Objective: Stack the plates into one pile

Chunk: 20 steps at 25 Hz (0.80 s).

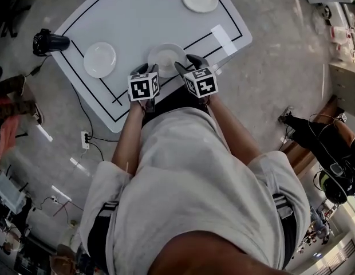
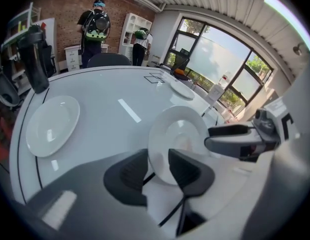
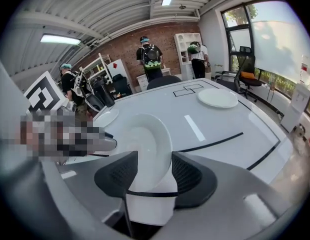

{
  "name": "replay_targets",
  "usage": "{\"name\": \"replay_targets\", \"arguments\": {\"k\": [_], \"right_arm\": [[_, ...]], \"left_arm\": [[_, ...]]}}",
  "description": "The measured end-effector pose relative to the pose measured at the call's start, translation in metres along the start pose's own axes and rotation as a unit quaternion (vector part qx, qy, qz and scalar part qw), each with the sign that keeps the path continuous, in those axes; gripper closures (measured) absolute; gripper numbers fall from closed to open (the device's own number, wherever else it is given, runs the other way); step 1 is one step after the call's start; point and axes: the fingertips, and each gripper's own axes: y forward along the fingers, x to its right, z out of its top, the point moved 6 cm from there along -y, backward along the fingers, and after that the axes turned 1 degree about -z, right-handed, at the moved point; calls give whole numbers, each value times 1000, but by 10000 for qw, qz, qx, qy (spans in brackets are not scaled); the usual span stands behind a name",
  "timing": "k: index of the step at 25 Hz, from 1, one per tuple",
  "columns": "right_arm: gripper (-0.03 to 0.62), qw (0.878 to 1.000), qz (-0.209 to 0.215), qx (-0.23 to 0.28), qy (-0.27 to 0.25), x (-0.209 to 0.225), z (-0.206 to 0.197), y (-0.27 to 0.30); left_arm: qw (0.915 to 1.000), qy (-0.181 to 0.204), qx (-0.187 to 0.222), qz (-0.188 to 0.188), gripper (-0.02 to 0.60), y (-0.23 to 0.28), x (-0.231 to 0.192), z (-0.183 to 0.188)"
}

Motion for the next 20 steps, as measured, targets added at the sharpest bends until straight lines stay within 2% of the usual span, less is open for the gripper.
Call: {"name": "replay_targets", "arguments": {"k": [9,20], "right_arm": [[376,9973,281,194,-656,-32,34,3],[378,9869,829,307,-1350,-80,65,14]], "left_arm": [[9969,-446,530,362,454,-38,-25,7],[9859,-1087,954,843,453,-81,-61,-3]]}}
